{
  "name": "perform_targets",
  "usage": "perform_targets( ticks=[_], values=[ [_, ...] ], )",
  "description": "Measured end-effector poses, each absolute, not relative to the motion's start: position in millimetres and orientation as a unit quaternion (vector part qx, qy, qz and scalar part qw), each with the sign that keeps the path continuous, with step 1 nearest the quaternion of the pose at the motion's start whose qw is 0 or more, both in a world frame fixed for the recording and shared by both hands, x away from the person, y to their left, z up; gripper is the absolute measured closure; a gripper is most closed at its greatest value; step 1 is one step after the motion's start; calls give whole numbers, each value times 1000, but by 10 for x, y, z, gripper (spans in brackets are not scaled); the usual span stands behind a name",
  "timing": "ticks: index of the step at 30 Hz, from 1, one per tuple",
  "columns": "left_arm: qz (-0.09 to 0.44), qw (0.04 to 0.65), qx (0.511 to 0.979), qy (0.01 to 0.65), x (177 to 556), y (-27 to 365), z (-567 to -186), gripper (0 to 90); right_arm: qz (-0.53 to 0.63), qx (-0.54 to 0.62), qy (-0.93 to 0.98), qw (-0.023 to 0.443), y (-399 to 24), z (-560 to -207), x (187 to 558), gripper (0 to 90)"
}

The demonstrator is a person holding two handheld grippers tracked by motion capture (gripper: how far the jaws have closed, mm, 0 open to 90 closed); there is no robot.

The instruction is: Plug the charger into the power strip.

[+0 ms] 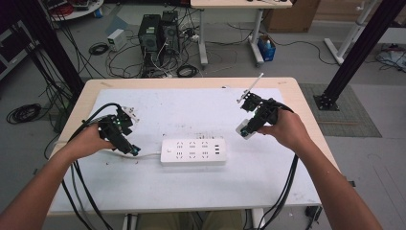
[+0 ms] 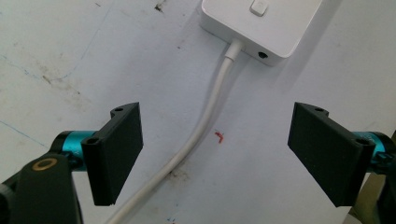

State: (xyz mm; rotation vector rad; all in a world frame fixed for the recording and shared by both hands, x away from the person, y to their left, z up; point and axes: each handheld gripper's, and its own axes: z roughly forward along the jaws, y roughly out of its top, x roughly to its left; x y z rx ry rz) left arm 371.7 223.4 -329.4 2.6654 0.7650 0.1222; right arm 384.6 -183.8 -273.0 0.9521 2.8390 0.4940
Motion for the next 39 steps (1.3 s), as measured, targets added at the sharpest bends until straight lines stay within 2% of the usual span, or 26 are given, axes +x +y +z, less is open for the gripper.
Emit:
perform_targets(
  ticks=[17, 22, 39],
  values=[
    [50, 180, 946, 264, 3759, 2287, -3429, 181, 171, 251, 952, 23, -1510, -2757, 4047, 623],
    [55, 176, 947, 263, 3748, 2328, -3472, 182, 162, 220, 962, 18, -1246, -2796, 4143, 623],
    [41, 179, 947, 263, 3739, 2293, -3658, 182, 90, 113, 989, 17, -725, -3259, 4170, 623]
  ],
)
